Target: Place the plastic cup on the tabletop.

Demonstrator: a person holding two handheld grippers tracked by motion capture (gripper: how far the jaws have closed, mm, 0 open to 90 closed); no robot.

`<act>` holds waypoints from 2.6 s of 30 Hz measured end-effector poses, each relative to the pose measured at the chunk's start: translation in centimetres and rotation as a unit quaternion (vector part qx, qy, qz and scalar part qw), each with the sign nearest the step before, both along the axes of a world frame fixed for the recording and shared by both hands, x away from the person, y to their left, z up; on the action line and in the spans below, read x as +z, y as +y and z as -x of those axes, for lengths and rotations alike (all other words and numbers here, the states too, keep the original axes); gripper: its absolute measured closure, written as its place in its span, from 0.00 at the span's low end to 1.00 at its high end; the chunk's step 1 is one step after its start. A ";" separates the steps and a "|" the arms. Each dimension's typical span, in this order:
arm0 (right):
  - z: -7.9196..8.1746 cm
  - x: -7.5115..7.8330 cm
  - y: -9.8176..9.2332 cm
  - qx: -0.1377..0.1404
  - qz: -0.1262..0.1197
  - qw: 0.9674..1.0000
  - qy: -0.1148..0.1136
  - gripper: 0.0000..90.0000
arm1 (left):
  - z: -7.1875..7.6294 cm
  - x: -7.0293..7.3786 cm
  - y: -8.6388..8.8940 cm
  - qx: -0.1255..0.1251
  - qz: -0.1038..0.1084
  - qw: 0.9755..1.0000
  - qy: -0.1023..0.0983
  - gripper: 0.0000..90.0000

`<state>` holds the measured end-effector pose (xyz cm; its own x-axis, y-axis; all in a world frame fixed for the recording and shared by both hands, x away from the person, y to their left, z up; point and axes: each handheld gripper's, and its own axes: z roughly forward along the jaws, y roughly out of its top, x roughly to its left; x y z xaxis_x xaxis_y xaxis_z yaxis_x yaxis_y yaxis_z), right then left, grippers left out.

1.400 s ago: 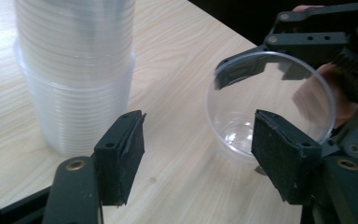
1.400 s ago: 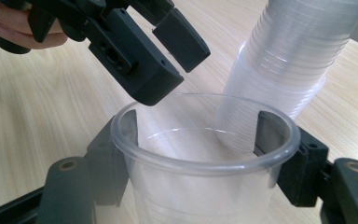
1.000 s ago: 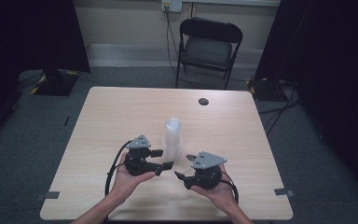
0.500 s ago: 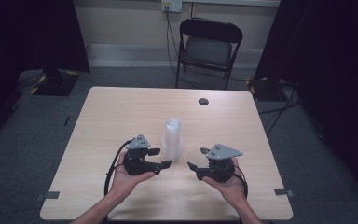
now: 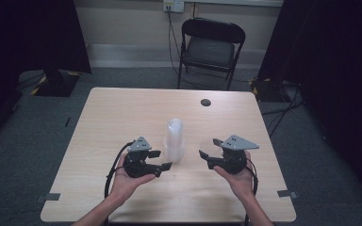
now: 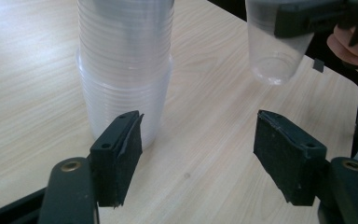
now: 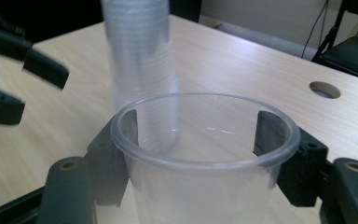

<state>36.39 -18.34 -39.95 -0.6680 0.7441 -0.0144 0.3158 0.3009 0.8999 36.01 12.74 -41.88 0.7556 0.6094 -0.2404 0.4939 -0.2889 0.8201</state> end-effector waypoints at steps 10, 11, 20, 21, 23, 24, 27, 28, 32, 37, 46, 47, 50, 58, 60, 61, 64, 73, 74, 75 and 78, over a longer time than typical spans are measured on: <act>-2.6 0.4 -0.3 -0.029 -0.016 0.999 -0.011 0.34 | -0.1 0.0 0.6 0.007 -0.020 1.000 0.001 0.36; -2.6 0.4 -0.3 -0.029 -0.016 0.999 -0.011 0.34 | -0.1 0.0 0.6 0.007 -0.020 1.000 0.001 0.36; -5.2 -0.3 -1.0 -0.042 -0.021 0.999 -0.001 0.34 | 1.1 0.0 2.1 0.013 -0.049 0.999 -0.013 0.33; -5.5 -0.3 -1.0 -0.046 -0.020 0.999 0.000 0.34 | 1.3 0.0 2.2 0.014 -0.051 0.998 -0.014 0.32; -5.9 -0.3 -1.0 -0.048 -0.024 0.999 0.001 0.34 | 1.7 -0.1 2.4 0.015 -0.056 0.998 -0.015 0.32; -6.1 -0.3 -1.0 -0.051 -0.024 0.998 0.000 0.34 | 1.9 -0.3 2.6 0.017 -0.062 0.998 -0.018 0.32; -6.7 -0.3 -0.8 -0.054 -0.026 0.998 0.003 0.34 | 2.4 -0.9 2.9 0.020 -0.074 0.997 -0.015 0.30; -6.9 -0.3 -0.8 -0.055 -0.024 0.998 0.003 0.34 | 2.5 -1.2 3.0 0.020 -0.067 0.997 -0.013 0.29; -8.2 -0.7 -0.6 -0.066 -0.028 0.997 0.007 0.34 | 2.7 -1.7 3.3 0.015 -0.077 0.997 -0.019 0.29; -9.6 -2.1 -0.1 -0.075 -0.027 0.997 0.022 0.34 | 2.7 -1.7 3.7 0.024 -0.065 0.997 -0.018 0.25; -11.7 -4.2 0.6 -0.083 -0.035 0.996 0.027 0.34 | 2.2 -2.5 4.1 0.029 -0.077 0.997 0.010 0.22; -12.0 -4.5 0.6 -0.087 -0.033 0.995 0.028 0.33 | 2.3 -2.5 4.1 0.029 -0.080 0.996 0.010 0.22; -12.7 -5.0 0.5 -0.098 -0.032 0.994 0.033 0.33 | 2.4 -2.5 4.0 0.028 -0.080 0.996 0.008 0.22; -13.0 -6.1 0.3 -0.106 -0.035 0.993 0.048 0.31 | 2.4 -2.7 4.3 0.032 -0.081 0.996 0.011 0.24; -12.7 -6.1 0.1 -0.106 -0.033 0.993 0.047 0.32 | 2.4 -2.7 4.4 0.033 -0.082 0.996 0.012 0.24; -12.6 -6.0 0.1 -0.104 -0.032 0.993 0.048 0.32 | 2.3 -2.7 4.4 0.033 -0.081 0.996 0.012 0.24; -12.0 -5.9 -0.1 -0.100 -0.024 0.994 0.047 0.31 | 2.4 -2.7 4.4 0.033 -0.081 0.996 0.012 0.24; -10.2 -6.1 -1.4 -0.101 -0.024 0.994 0.046 0.32 | 2.3 -2.7 4.3 0.036 -0.081 0.996 0.011 0.25; -10.0 -6.1 -1.5 -0.101 -0.024 0.994 0.047 0.32 | 2.3 -2.7 4.3 0.036 -0.081 0.996 0.011 0.24; -9.9 -6.1 -1.5 -0.101 -0.023 0.993 0.047 0.32 | 2.3 -2.6 4.4 0.036 -0.082 0.996 0.012 0.25; -9.3 -6.1 -1.8 -0.106 -0.023 0.993 0.049 0.33 | 2.3 -2.3 4.7 0.041 -0.076 0.996 0.007 0.25</act>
